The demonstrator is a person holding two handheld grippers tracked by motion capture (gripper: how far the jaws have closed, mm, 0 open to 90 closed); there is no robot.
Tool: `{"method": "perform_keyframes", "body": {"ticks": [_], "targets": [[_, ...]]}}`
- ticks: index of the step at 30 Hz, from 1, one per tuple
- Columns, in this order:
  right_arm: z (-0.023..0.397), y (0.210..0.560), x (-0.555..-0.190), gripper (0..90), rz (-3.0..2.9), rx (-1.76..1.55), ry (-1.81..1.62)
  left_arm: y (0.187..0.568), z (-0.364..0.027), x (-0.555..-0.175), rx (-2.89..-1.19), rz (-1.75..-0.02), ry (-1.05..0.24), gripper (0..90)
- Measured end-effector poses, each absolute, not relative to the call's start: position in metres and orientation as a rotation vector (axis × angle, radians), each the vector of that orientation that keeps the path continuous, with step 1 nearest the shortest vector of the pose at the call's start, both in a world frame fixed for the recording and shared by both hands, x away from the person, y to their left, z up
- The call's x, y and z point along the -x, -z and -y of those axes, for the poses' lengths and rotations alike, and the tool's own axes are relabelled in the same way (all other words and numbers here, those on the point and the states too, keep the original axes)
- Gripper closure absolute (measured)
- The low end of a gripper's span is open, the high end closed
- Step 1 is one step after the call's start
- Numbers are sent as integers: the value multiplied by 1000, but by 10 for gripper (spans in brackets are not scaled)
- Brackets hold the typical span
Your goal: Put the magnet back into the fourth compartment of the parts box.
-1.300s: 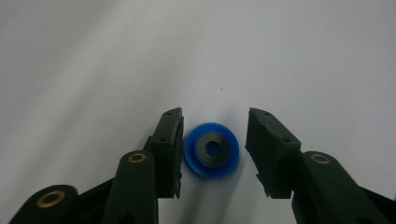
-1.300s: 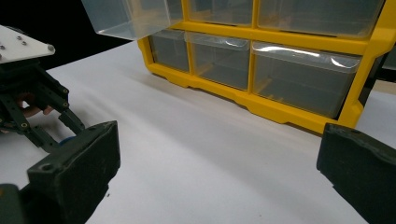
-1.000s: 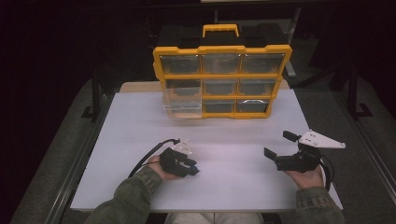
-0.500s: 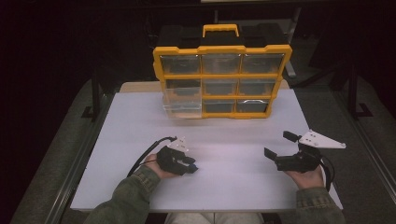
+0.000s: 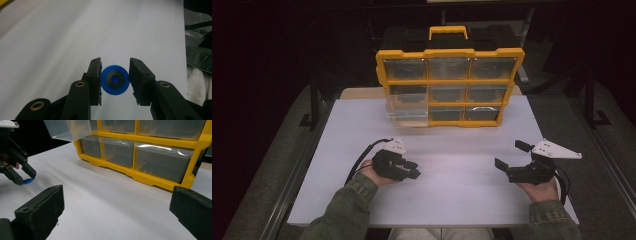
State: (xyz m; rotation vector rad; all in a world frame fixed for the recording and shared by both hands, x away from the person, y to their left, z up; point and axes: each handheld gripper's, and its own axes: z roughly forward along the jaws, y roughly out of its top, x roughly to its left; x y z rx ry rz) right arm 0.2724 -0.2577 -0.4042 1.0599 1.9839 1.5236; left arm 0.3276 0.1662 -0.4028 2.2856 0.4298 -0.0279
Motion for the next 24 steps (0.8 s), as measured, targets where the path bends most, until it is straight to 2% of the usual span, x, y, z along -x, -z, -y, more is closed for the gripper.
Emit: {"method": "perform_keyframes", "body": {"ticks": [24], "targets": [[257, 404, -272, 0, -1982, -1052, -1530, 368, -176, -329, -2292, -393, -9, 631]]}}
